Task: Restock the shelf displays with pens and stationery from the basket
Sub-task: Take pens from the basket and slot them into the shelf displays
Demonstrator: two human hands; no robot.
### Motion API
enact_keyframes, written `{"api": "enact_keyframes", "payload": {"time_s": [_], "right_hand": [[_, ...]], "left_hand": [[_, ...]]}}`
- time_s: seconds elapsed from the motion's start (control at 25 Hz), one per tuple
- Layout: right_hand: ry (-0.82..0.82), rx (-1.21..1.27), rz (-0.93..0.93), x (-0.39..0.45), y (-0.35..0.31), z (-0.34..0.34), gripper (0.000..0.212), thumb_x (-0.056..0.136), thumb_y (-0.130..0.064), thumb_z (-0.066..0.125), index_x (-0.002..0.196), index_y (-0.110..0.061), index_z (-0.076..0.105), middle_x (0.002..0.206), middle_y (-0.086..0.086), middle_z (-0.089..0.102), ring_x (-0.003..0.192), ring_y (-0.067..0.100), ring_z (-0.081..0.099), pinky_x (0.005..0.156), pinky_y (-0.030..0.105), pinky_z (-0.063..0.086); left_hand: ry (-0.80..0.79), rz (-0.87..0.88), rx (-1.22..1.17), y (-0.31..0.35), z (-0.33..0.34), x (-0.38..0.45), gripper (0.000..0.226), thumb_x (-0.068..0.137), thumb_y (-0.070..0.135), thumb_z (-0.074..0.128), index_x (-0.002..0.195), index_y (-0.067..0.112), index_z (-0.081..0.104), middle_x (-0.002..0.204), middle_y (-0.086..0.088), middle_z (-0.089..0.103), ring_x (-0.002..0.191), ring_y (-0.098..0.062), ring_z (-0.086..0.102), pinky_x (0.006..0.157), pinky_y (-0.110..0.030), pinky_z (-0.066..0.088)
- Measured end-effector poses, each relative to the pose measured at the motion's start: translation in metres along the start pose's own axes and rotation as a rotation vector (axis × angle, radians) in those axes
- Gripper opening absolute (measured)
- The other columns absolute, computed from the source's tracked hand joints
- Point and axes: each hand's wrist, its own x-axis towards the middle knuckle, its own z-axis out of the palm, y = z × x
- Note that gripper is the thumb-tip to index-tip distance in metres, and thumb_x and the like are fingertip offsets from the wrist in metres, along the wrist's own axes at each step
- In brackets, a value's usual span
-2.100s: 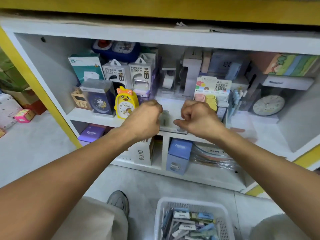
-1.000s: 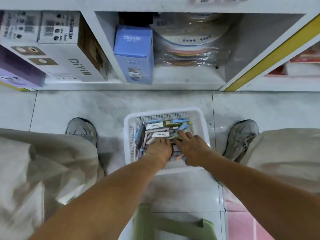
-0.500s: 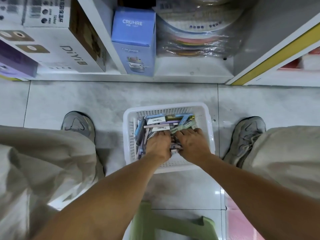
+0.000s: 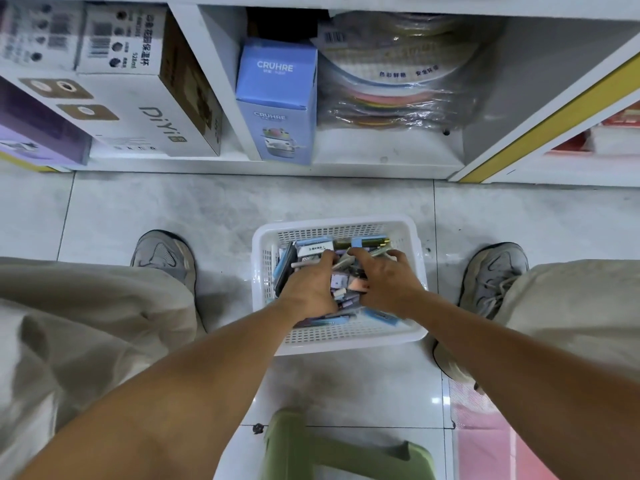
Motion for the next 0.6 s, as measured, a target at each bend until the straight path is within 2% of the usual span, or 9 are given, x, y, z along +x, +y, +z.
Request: {"api": "enact_keyframes", "payload": {"time_s": [0.12, 0.2, 0.36, 0.48, 0.6], "right_hand": [[-0.011, 0.214, 0.097, -0.001, 0.005, -0.008, 0.078, 0.072, -0.029, 0.078, 0.139, -0.03, 0.037, 0.113, 0.003, 0.07, 0.106, 0.027, 0.065, 0.094, 0.034, 0.044], [-0.051, 0.343, 0.134, -0.002, 0.007, -0.011, 0.07, 0.074, -0.02, 0.079, 0.135, -0.026, 0.047, 0.116, 0.006, 0.068, 0.105, 0.029, 0.062, 0.086, 0.033, 0.05], [0.002, 0.501, 0.164, -0.003, 0.006, -0.012, 0.06, 0.07, -0.012, 0.08, 0.125, -0.022, 0.058, 0.105, 0.0, 0.066, 0.102, 0.026, 0.062, 0.083, 0.032, 0.051], [0.04, 0.596, 0.176, -0.003, 0.005, -0.016, 0.061, 0.069, -0.013, 0.081, 0.125, -0.022, 0.06, 0.109, 0.003, 0.068, 0.1, 0.025, 0.064, 0.087, 0.04, 0.056], [0.116, 0.801, 0.222, -0.003, 0.003, -0.022, 0.049, 0.071, -0.01, 0.08, 0.116, -0.021, 0.062, 0.1, 0.001, 0.07, 0.092, 0.023, 0.067, 0.08, 0.037, 0.058]], "left_hand": [[-0.013, -0.046, -0.147, -0.006, -0.008, -0.001, 0.073, 0.066, 0.018, 0.08, 0.123, 0.026, 0.035, 0.09, 0.002, 0.065, 0.079, -0.017, 0.064, 0.067, -0.034, 0.056], [-0.027, -0.036, -0.211, -0.01, -0.01, -0.002, 0.054, 0.069, 0.014, 0.077, 0.112, 0.024, 0.046, 0.09, 0.007, 0.061, 0.08, -0.012, 0.061, 0.062, -0.025, 0.049], [-0.006, -0.09, -0.352, -0.01, -0.01, -0.002, 0.041, 0.07, 0.008, 0.077, 0.101, 0.023, 0.056, 0.089, 0.005, 0.061, 0.076, -0.01, 0.059, 0.056, -0.022, 0.041], [0.029, -0.154, -0.416, -0.01, -0.011, 0.0, 0.038, 0.067, 0.009, 0.08, 0.1, 0.017, 0.062, 0.082, -0.001, 0.063, 0.072, -0.017, 0.061, 0.06, -0.025, 0.046], [0.055, -0.219, -0.453, -0.009, -0.015, 0.0, 0.028, 0.068, 0.012, 0.077, 0.092, 0.017, 0.063, 0.076, -0.003, 0.065, 0.064, -0.017, 0.061, 0.057, -0.026, 0.048]]}}
